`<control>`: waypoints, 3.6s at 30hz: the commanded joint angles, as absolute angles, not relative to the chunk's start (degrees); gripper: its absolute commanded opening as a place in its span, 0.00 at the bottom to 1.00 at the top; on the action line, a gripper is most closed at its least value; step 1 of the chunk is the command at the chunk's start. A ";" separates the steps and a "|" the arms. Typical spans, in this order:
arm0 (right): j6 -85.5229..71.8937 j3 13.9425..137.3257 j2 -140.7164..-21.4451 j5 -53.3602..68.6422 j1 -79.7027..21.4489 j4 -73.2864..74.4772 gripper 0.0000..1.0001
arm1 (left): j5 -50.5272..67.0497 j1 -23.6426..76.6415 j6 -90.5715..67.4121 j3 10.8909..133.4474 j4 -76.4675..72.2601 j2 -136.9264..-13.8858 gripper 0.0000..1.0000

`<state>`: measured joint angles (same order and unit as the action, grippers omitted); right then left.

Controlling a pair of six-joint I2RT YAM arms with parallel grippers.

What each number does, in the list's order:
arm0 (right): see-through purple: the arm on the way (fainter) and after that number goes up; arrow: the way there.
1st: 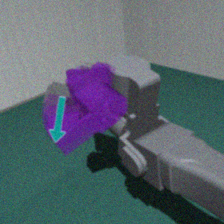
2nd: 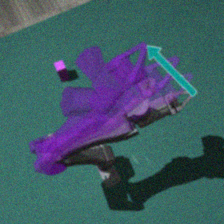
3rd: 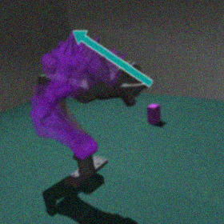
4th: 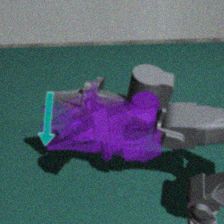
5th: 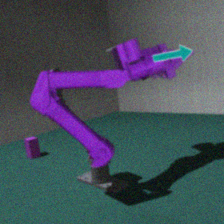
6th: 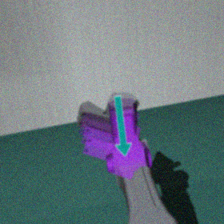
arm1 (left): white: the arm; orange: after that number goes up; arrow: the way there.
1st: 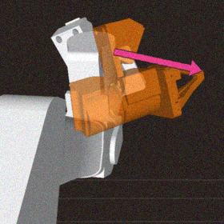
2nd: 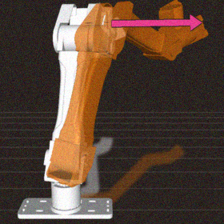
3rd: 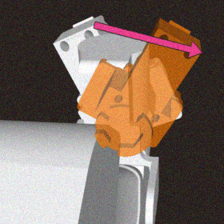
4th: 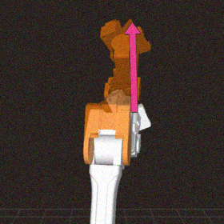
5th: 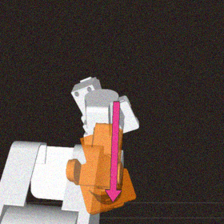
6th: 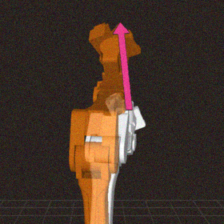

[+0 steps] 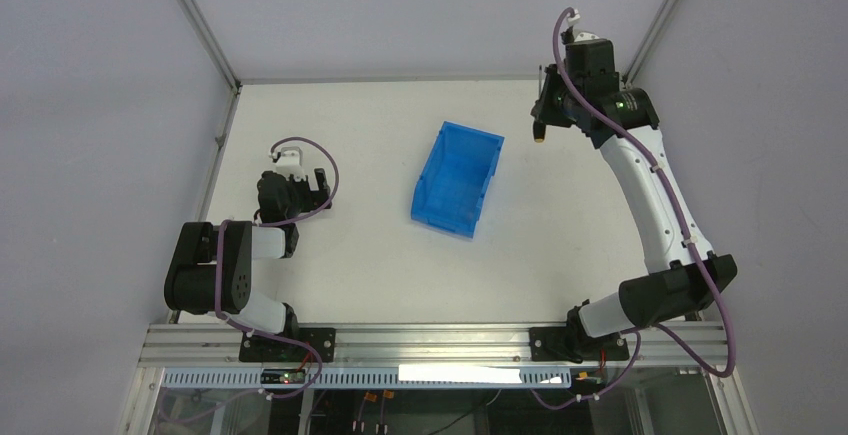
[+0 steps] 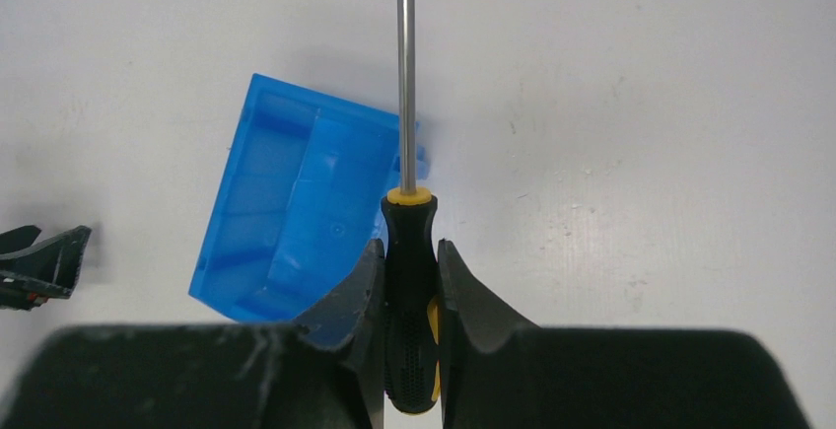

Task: Put the screwdriver in the bin
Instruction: Place the screwdriver in the bin.

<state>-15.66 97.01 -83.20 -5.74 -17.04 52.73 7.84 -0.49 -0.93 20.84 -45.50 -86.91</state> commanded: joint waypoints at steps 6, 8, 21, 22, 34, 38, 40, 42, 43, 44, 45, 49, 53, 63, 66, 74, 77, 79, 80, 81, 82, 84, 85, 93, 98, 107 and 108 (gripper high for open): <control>-25.61 94.58 -81.46 -11.71 -27.45 44.91 0.00 | 8.53 -1.21 -1.85 20.65 -48.62 -86.22 1.00; -26.70 94.57 -81.96 -13.69 -29.35 44.08 0.00 | 8.53 -1.19 -1.85 20.59 -48.54 -86.22 1.00; -35.76 96.32 -88.72 -35.66 -43.32 41.82 0.00 | 8.53 -1.27 -1.85 20.60 -48.60 -86.18 1.00; -36.29 96.78 -89.33 -36.71 -43.85 42.05 0.00 | 8.51 -1.24 -1.85 20.57 -48.60 -86.22 1.00; -42.20 88.58 -91.76 -37.28 -45.88 38.16 0.00 | 8.61 -1.27 -1.85 20.57 -48.65 -86.22 1.00; -43.72 84.08 -92.56 -36.91 -45.96 36.21 0.00 | 8.61 -1.27 -1.85 20.57 -48.60 -86.20 1.00; -44.45 82.41 -93.07 -36.84 -46.01 35.20 0.00 | 8.61 -1.29 -1.85 20.57 -48.60 -86.21 1.00; -45.09 81.13 -93.80 -36.90 -45.97 34.64 0.00 | 8.59 -1.28 -1.85 20.61 -48.60 -86.15 1.00; -45.42 80.68 -94.50 -36.86 -45.97 34.20 0.00 | 8.61 -1.28 -1.85 20.57 -48.60 -86.17 1.00; -45.61 80.29 -94.90 -36.93 -45.97 33.97 0.00 | 8.61 -1.25 -1.85 20.57 -48.60 -86.21 1.00; -45.97 79.94 -95.74 -37.09 -45.97 33.77 0.00 | 8.62 -1.31 -1.85 20.57 -48.60 -86.14 1.00; -46.93 78.60 -98.61 -37.62 -46.01 32.36 0.00 | 8.59 -1.24 -1.85 20.57 -48.60 -86.20 1.00; -46.63 77.36 -101.68 -37.66 -45.97 29.77 0.00 | 8.61 -1.27 -1.85 20.57 -48.61 -86.15 1.00; -47.29 75.77 -108.51 -36.65 -45.97 26.46 0.06 | 8.62 -1.32 -1.85 20.57 -48.69 -86.22 1.00; -47.64 74.76 -109.36 -36.55 -45.97 25.01 0.13 | 8.61 -1.27 -1.85 20.57 -48.69 -86.21 1.00; -47.73 74.52 -109.42 -36.89 -45.93 24.96 0.36 | 8.66 -1.30 -1.85 20.57 -48.69 -86.15 1.00; -47.82 74.45 -108.59 -37.49 -45.88 25.20 0.44 | 8.61 -1.24 -1.85 20.57 -48.74 -86.18 1.00; -47.81 74.31 -107.83 -37.75 -45.88 25.46 0.49 | 8.60 -1.28 -1.85 20.57 -48.69 -86.19 1.00; -47.71 74.39 -107.43 -37.79 -45.88 25.65 0.50 | 8.61 -1.24 -1.85 20.57 -48.69 -86.22 1.00; -47.62 74.50 -106.94 -37.79 -45.88 25.77 0.51 | 8.61 -1.24 -1.85 20.57 -48.69 -86.21 1.00; -47.48 74.67 -106.43 -37.85 -45.92 26.08 0.51 | 8.61 -1.30 -1.85 20.57 -48.69 -86.20 1.00; -47.19 75.09 -104.92 -38.26 -45.89 26.70 0.51 | 8.68 -1.27 -1.85 20.57 -48.69 -86.21 1.00; -47.01 75.49 -104.35 -38.43 -45.88 27.18 0.50 | 8.62 -1.29 -1.85 20.57 -48.69 -86.22 1.00; -43.77 82.16 -101.11 -40.48 -45.88 34.15 0.50 | 8.62 -1.31 -1.85 20.57 -48.69 -86.22 1.00; -38.71 86.02 -99.15 -41.08 -45.88 35.73 0.57 | 8.70 -1.31 -1.85 20.57 -48.74 -86.20 1.00; -27.09 98.69 -98.07 -42.55 -45.88 40.94 0.99 | 8.64 -1.31 -1.85 20.57 -48.69 -86.18 1.00; -25.65 99.91 -98.13 -42.43 -45.88 41.59 0.99 | 8.65 -1.25 -1.85 20.57 -48.69 -86.16 1.00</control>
